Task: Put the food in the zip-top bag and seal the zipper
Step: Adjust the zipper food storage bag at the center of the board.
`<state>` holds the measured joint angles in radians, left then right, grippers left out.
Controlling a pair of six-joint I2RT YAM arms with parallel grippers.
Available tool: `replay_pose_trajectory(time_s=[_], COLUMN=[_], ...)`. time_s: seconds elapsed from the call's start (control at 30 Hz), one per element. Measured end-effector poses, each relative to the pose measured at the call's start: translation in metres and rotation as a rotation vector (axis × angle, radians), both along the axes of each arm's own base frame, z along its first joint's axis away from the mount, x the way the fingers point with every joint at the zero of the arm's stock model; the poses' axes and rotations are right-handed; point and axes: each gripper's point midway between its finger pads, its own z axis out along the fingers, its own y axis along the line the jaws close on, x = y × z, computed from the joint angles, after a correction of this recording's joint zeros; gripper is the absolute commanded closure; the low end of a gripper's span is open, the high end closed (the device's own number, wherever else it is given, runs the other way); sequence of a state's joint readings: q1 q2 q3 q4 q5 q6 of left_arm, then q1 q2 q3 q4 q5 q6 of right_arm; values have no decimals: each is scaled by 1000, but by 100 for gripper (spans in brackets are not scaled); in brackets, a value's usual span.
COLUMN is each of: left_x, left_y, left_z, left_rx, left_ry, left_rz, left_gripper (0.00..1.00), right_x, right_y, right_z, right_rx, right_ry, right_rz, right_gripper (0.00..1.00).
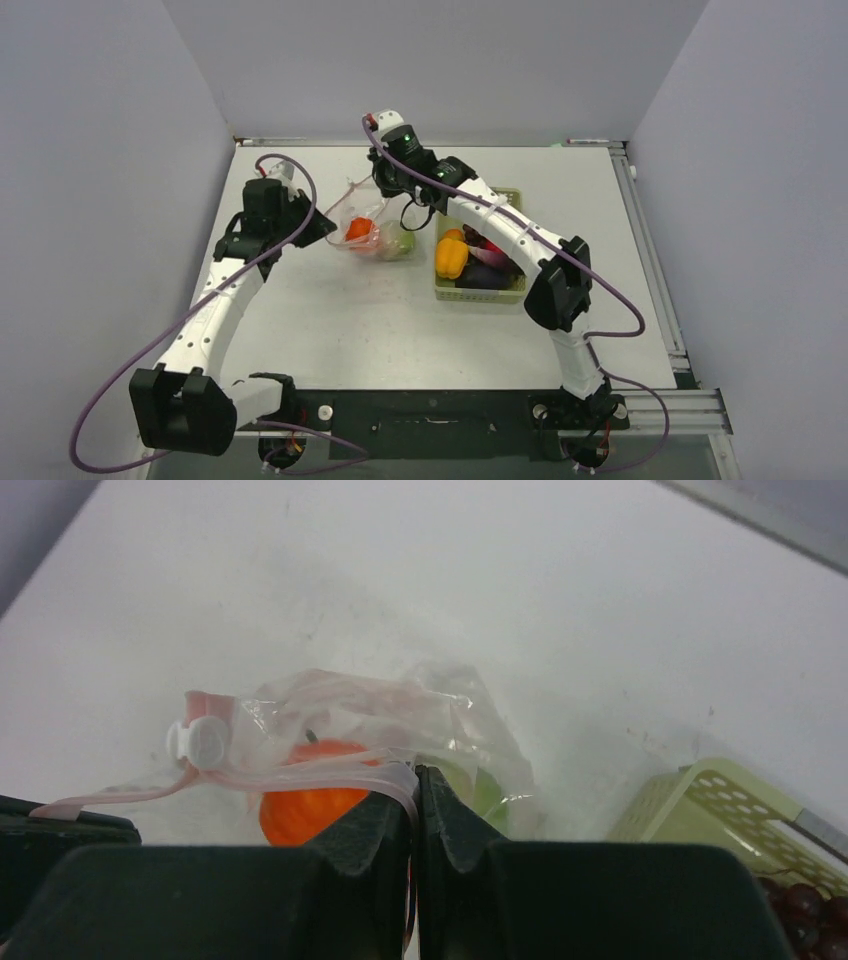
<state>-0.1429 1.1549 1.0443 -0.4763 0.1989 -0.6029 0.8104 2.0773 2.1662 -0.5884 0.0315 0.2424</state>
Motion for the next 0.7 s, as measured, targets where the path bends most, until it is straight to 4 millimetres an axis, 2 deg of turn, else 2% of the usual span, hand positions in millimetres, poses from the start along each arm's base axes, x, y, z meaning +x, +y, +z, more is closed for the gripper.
replay_pose_trajectory(time_s=[0.1, 0.2, 0.53, 0.63, 0.7], left_x=[-4, -6, -1, 1, 3], left_y=[-5, -9, -17, -18, -20], left_z=[-30, -31, -15, 2, 21], left_rx=[-42, -67, -94, -91, -92], left_ry=[82, 91, 43, 15, -24], left_rz=[-13, -27, -66, -83, -105], left_gripper=[100, 100, 100, 100, 100], right_x=[-2, -6, -7, -11, -15], right_y=[-7, -10, -13, -12, -10], right_z=[-46, -61, -60, -53, -45], right_rx=[-65, -84, -63, -51, -43], right_ry=[82, 117, 118, 112, 100], right_rz=[3, 11, 22, 34, 45], right_gripper=[95, 95, 95, 95, 95])
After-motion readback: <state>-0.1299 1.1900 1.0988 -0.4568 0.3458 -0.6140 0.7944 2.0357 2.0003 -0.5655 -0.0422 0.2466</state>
